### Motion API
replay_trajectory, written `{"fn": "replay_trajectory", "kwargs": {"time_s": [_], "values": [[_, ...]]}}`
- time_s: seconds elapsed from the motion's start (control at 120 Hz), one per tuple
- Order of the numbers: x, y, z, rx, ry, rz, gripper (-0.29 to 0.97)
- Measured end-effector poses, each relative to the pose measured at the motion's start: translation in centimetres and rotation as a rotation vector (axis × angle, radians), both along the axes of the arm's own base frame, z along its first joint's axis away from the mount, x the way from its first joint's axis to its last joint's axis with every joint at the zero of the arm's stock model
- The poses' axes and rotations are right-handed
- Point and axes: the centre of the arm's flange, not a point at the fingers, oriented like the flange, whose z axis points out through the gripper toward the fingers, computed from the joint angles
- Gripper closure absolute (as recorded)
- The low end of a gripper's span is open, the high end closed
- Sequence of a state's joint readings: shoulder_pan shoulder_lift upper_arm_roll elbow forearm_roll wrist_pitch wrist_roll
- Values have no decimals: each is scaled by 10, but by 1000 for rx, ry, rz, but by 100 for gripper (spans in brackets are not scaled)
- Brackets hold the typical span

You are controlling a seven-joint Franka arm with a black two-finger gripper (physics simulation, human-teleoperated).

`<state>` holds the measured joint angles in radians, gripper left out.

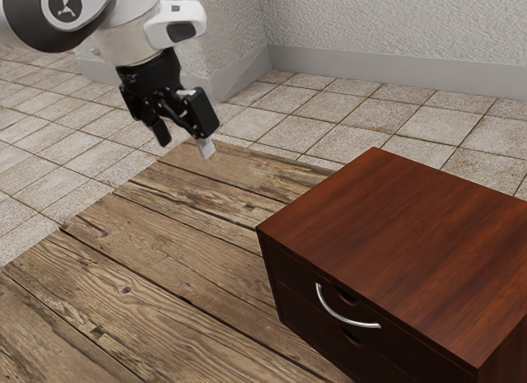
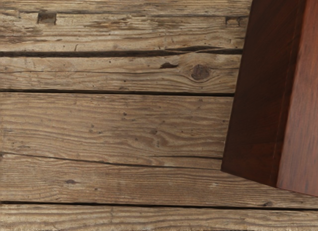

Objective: Pull the drawer handle with one arm to open the drawer

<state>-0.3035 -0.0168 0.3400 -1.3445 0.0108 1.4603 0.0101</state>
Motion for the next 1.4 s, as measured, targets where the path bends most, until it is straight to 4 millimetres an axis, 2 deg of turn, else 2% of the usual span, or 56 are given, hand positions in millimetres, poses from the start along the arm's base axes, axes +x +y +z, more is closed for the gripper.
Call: {"fn": "replay_trajectory", "kwargs": {"time_s": [0.108, 0.25, 0.275, 0.358, 0.4, 0.483, 0.575, 0.667, 0.783, 1.067, 1.2, 1.292, 1.4], "values": [[-4, 31, -1, 0, 15, 55, 2], [-13, 81, -1, 0, 24, 149, 2], [-16, 90, 6, 2, 11, 166, 2], [-43, 116, 61, 17, -85, 225, 2], [-56, 126, 81, 19, -120, 250, 2], [-67, 142, 91, 15, -130, 288, 2], [-69, 147, 93, 12, -132, 301, 2], [-67, 142, 93, 9, -134, 293, 2], [-59, 123, 93, 4, -137, 261, 3], [-41, 47, 90, -19, -135, 117, 3], [-58, 7, 90, -78, -127, 101, 3], [-69, 7, 68, -121, -103, 185, 3], [-84, -6, 45, -171, -108, 266, 3]]}}
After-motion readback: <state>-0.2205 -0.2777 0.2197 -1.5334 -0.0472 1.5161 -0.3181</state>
